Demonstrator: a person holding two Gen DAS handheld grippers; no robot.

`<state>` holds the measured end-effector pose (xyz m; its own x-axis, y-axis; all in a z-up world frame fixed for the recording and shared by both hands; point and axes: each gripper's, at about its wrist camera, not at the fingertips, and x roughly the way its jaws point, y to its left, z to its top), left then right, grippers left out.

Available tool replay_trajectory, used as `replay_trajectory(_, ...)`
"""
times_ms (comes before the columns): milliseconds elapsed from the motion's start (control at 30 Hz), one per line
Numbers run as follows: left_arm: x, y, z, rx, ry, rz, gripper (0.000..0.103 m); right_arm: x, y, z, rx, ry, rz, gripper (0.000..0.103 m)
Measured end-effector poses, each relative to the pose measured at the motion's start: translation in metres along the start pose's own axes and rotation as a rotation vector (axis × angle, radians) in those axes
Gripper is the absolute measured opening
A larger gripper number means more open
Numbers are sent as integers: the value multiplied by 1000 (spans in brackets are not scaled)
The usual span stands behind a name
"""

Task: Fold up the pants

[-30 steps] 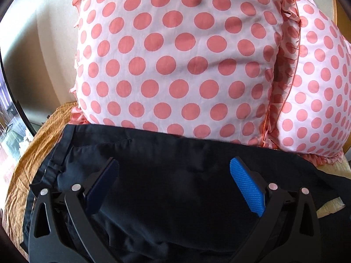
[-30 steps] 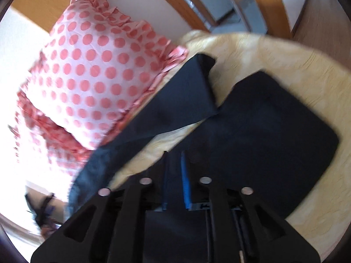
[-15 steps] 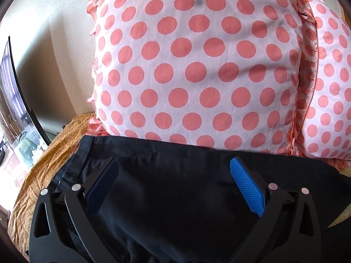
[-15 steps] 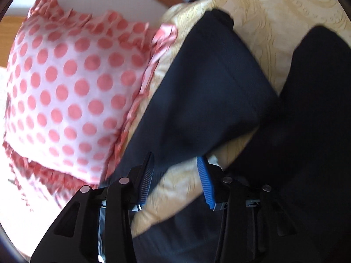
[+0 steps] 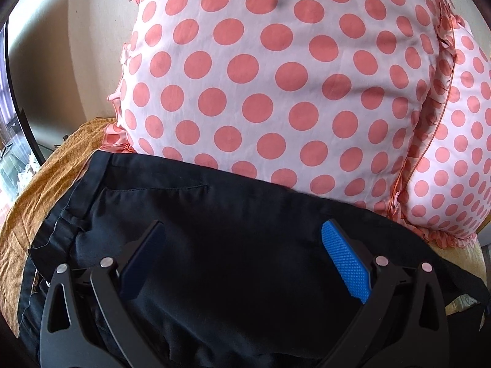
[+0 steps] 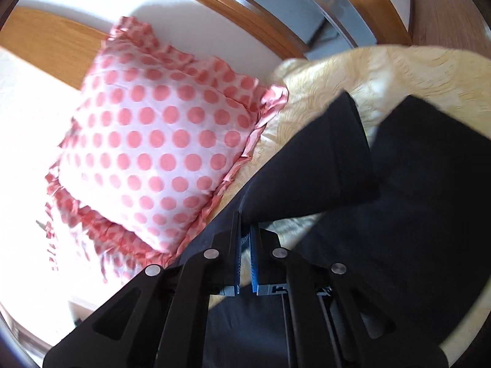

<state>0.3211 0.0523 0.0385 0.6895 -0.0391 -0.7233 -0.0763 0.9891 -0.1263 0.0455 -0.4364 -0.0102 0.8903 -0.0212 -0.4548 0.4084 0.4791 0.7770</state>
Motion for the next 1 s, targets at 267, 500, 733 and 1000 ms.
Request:
replay_trajectory(267,30,-10,10,-28,134,-3,89,-29,-28,-23,18,22,-29,5)
replay_trajectory(500,69,-15,15,-140,286,-63,75,-33,-19,-23,-35,9,-34,5)
replay_trajectory(733,93,-13,17,-252,351,-155,54,-29,-17,-20,-60,13,-42,5)
replay_trajectory(1000,109,-14,15,-365,357,-200,7,-28,-16,-19,-75,15,-43,5)
